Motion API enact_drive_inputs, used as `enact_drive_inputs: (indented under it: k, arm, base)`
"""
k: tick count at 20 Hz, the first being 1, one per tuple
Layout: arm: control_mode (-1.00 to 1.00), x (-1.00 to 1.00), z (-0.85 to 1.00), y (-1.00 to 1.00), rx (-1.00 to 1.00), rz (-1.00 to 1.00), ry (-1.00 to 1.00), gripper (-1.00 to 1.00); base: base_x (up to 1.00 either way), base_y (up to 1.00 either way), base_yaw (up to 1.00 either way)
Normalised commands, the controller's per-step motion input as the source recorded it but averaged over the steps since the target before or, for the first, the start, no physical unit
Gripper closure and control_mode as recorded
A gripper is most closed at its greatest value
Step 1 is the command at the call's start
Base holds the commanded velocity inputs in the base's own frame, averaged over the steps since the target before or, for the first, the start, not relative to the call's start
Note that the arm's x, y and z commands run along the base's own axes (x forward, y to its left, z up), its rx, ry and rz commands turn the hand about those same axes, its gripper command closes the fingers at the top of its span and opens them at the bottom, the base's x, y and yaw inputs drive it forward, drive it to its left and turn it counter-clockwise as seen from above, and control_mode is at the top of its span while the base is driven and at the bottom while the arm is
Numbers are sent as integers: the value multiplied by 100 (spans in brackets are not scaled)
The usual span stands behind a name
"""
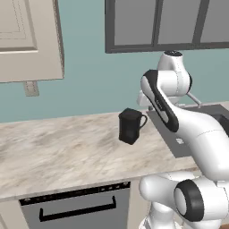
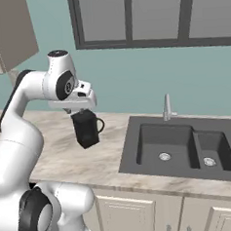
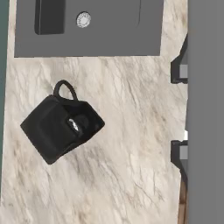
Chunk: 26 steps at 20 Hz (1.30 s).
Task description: Turn on the sink faucet and place the jug under the water for a few seconds to fill it up.
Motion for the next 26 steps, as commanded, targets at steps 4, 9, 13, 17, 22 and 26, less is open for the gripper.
enact_drive_inputs:
  k: [4, 9, 13, 17, 22, 26]
  arm:
    - [100, 0, 0, 0, 0, 0, 0, -100]
    - [100, 0, 0, 0, 0, 0, 0, -100]
    - [100, 0, 0, 0, 0, 0, 0, -100]
    - [100, 0, 0, 0, 0, 0, 0, -100]
    - [100, 0, 0, 0, 0, 0, 0, -100]
    - [100, 0, 0, 0, 0, 0, 0, -100]
  base:
    - [-8, 0, 0]
    - [-3, -28, -7]
    - [0, -88, -7]
    - [0, -80, -4]
    - [3, -60, -4]
    - [10, -49, 0]
